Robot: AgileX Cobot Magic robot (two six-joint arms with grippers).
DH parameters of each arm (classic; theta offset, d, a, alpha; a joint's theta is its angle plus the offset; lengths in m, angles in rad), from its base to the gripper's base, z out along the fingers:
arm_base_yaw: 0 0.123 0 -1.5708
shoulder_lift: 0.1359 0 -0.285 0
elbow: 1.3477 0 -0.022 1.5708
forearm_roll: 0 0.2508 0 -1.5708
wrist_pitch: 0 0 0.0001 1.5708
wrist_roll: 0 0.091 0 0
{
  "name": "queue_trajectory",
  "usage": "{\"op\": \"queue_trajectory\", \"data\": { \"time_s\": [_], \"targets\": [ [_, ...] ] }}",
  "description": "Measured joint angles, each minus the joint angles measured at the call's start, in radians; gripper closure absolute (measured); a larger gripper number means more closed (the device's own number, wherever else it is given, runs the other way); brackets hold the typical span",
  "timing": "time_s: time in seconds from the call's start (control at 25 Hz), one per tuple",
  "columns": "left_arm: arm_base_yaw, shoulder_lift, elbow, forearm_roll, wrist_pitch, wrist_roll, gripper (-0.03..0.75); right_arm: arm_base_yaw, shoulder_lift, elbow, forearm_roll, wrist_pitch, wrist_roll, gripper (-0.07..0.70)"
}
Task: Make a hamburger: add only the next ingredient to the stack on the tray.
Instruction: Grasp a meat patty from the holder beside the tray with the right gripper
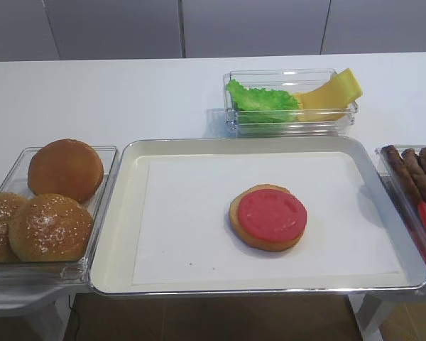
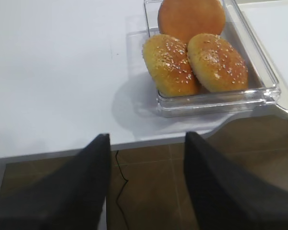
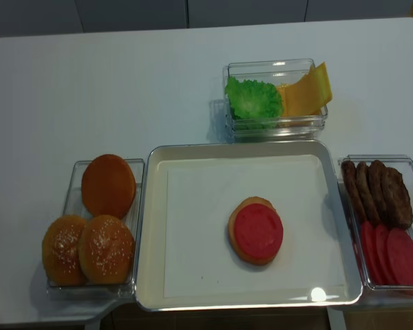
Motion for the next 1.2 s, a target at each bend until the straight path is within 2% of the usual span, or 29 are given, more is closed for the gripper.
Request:
{"op": "queue_trajectory", "data": {
  "time_s": [1.2],
  "targets": [
    [0.0, 0.0, 0.0, 0.0, 0.0, 0.0, 0.346, 0.0, 0.0, 0.0, -0.002, 0.0, 0.006, 0.119]
  ]
}}
